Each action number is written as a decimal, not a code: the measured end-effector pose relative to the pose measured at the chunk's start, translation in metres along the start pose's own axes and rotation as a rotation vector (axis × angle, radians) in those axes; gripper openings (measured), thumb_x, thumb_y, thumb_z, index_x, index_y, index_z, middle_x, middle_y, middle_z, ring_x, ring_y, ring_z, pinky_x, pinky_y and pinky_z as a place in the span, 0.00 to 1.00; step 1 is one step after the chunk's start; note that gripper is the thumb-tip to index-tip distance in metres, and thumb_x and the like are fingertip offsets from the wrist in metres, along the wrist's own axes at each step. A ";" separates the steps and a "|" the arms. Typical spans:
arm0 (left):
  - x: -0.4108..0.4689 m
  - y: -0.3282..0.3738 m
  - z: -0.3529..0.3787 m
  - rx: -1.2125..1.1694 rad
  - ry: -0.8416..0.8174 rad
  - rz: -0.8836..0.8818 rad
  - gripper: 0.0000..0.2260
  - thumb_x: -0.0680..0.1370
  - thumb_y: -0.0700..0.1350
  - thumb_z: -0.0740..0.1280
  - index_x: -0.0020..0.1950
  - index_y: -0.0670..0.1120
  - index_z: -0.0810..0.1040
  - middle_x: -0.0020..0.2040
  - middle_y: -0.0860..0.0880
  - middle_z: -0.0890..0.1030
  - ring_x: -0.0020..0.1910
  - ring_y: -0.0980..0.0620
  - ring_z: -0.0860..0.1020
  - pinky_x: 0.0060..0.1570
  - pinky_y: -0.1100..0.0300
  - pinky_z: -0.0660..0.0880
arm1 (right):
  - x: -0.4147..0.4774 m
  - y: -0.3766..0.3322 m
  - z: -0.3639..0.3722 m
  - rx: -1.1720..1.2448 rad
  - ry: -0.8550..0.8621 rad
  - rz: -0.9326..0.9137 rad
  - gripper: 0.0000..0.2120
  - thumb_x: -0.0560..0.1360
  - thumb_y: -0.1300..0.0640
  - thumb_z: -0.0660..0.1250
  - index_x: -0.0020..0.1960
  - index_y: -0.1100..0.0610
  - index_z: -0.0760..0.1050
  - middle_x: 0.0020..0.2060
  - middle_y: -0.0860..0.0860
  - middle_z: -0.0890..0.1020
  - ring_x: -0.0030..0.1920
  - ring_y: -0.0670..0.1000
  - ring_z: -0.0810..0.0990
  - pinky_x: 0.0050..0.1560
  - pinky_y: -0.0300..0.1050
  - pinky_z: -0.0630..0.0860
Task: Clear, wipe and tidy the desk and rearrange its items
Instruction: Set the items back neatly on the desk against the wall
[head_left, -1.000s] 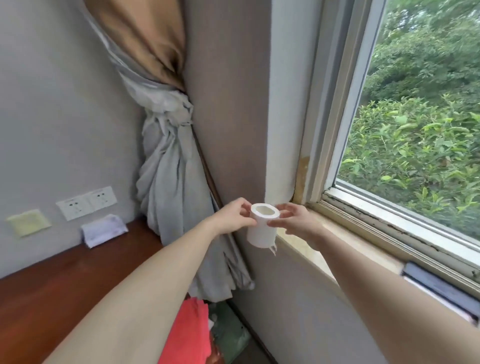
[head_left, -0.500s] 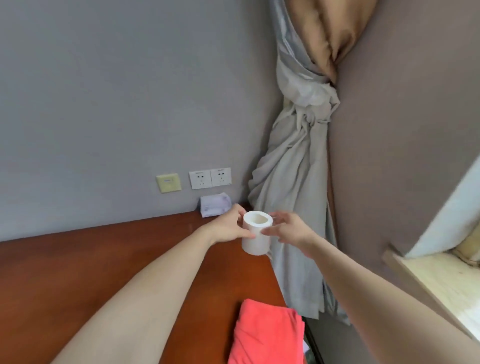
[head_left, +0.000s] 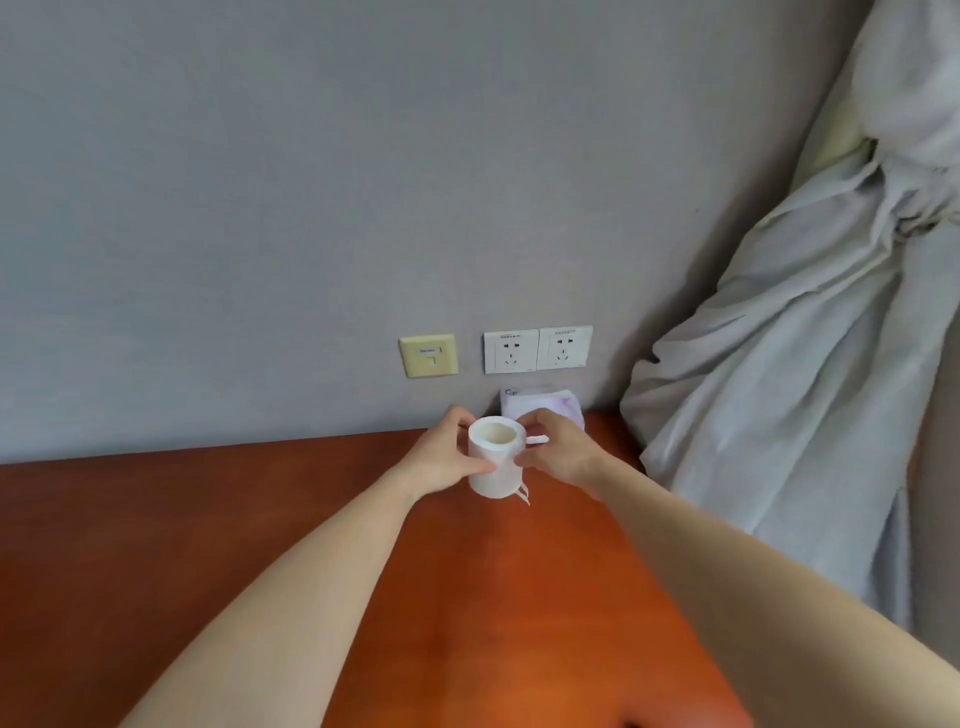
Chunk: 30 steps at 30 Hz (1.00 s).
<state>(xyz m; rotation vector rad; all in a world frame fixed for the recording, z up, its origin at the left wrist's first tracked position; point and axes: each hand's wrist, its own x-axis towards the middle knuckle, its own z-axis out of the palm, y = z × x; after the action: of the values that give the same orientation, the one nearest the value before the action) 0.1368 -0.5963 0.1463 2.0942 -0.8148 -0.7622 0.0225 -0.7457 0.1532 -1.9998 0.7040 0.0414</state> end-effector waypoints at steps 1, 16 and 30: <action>0.013 -0.008 -0.005 -0.004 0.010 -0.006 0.20 0.72 0.42 0.76 0.57 0.49 0.69 0.53 0.52 0.77 0.55 0.48 0.80 0.57 0.51 0.77 | 0.016 -0.002 0.004 -0.030 0.011 0.006 0.21 0.72 0.64 0.70 0.63 0.56 0.74 0.57 0.50 0.79 0.57 0.50 0.76 0.51 0.38 0.75; 0.145 -0.082 -0.015 -0.011 0.076 -0.062 0.14 0.76 0.43 0.73 0.58 0.49 0.72 0.53 0.52 0.79 0.53 0.50 0.79 0.53 0.53 0.76 | 0.151 0.001 0.028 -0.004 0.005 0.156 0.24 0.73 0.65 0.68 0.69 0.57 0.71 0.60 0.53 0.78 0.56 0.56 0.79 0.52 0.44 0.75; 0.173 -0.080 -0.013 -0.071 0.088 -0.139 0.16 0.78 0.42 0.70 0.64 0.41 0.73 0.56 0.51 0.78 0.55 0.53 0.77 0.51 0.62 0.73 | 0.174 -0.002 0.032 -0.038 0.058 0.220 0.31 0.75 0.61 0.69 0.74 0.62 0.60 0.68 0.56 0.72 0.68 0.55 0.70 0.63 0.46 0.69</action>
<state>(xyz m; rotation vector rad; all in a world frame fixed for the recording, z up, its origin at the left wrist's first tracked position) 0.2772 -0.6778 0.0459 2.1209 -0.5908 -0.7553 0.1766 -0.7992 0.0841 -1.9580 0.9645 0.1291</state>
